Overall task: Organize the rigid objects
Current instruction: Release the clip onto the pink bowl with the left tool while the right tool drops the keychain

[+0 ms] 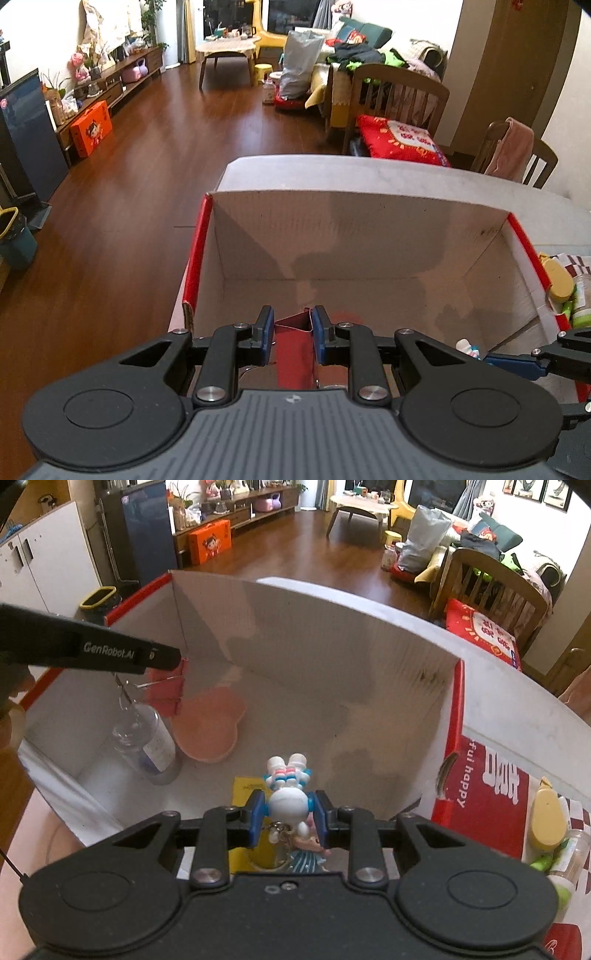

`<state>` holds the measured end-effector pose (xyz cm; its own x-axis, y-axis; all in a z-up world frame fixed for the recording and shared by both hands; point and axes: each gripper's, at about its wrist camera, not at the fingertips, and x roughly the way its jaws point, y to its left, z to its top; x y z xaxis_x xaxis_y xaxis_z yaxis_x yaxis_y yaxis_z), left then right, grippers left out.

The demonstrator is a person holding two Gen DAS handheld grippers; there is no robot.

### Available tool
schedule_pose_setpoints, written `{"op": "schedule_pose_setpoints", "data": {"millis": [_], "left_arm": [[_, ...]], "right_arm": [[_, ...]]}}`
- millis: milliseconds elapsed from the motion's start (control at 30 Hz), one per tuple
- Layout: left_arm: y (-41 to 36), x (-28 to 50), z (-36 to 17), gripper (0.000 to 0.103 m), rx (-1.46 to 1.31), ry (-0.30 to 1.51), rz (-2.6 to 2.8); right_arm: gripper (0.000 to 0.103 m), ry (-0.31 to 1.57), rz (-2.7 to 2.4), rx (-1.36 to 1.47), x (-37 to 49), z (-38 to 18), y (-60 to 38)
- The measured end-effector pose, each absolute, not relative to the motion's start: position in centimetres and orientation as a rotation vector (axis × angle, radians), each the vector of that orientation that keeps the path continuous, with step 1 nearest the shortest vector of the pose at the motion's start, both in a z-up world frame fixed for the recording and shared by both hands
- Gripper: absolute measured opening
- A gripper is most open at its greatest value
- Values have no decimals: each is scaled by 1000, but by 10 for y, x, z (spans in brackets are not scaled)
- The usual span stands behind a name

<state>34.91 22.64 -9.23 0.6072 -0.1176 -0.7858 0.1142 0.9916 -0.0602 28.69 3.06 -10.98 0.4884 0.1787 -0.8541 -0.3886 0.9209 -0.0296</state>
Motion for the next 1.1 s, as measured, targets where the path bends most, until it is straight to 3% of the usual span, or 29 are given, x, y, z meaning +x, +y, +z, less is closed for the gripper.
{"op": "schedule_pose_setpoints", "data": {"millis": [533,733,867,1000,1100], "left_arm": [[216,352,-100,22,25,974,-165],[214,339,-92,31,27,945,-177],[209,329,-81,51,40,909,-188],[205,320,-71,52,46,880,-191],[205,313,-62,52,37,862,-193]], "right_arm": [[33,1022,358,-251,275,-108,31],[36,999,365,-228,267,-95,29],[37,981,367,-209,261,-87,26],[38,956,371,-196,255,-78,23],[55,930,374,-190,249,-70,20]]}}
